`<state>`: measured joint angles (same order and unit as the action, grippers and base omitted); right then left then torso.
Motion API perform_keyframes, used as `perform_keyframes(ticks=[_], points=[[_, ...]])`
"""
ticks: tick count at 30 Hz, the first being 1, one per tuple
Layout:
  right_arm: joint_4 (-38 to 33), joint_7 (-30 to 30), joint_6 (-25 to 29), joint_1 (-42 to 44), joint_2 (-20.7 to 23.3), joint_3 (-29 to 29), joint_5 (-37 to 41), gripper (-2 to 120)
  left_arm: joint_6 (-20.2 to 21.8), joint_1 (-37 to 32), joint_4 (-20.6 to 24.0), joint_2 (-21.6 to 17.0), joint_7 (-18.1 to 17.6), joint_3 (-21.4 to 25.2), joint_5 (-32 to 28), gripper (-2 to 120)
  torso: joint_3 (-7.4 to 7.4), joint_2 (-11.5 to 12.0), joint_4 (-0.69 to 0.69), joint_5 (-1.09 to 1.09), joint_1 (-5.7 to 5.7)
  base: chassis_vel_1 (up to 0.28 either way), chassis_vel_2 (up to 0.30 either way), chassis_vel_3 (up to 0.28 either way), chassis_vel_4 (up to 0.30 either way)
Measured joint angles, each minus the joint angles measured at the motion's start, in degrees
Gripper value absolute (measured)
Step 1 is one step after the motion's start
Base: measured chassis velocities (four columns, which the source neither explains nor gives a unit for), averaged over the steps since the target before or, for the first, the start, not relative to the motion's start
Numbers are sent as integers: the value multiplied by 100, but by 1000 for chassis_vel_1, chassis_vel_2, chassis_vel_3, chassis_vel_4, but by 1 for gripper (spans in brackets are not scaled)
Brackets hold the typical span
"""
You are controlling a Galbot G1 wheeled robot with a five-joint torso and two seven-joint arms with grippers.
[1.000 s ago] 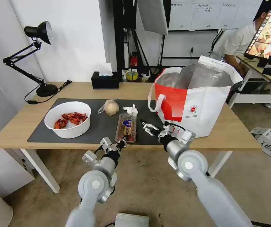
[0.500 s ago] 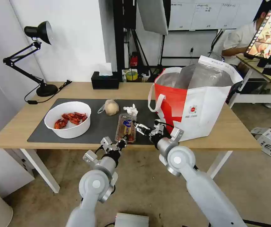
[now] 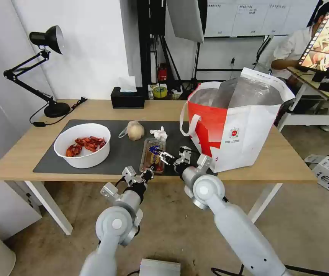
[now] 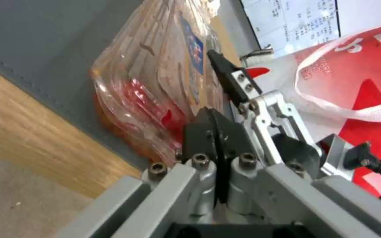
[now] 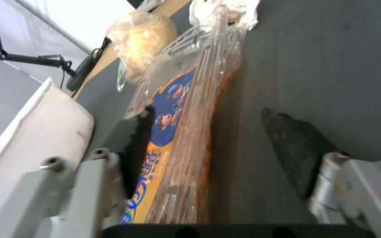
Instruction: Pick up the trash from the table and place it into the takeout bag.
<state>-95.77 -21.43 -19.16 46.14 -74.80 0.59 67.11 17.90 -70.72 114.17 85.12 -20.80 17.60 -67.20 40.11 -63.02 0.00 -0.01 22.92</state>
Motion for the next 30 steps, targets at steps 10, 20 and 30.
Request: perform_keyframes(ticks=[10, 20, 30], points=[[122, -66, 2, -67, -116, 94, -10, 41, -4, -2, 3, -16, 0, 20, -2, 0, 0, 0, 0, 1, 0, 0, 0, 0, 0], [139, -72, 12, -57, -141, 111, -23, 9, -5, -31, 10, -16, -1, 31, -4, 0, 0, -1, 0, 1, 0, 0, 0, 0, 0], [119, -85, 22, -20, -155, 105, -40, 0, -6, -47, 50, -23, 8, 27, 89, 0, 0, -1, 0, 1, 0, 0, 0, 0, 0]])
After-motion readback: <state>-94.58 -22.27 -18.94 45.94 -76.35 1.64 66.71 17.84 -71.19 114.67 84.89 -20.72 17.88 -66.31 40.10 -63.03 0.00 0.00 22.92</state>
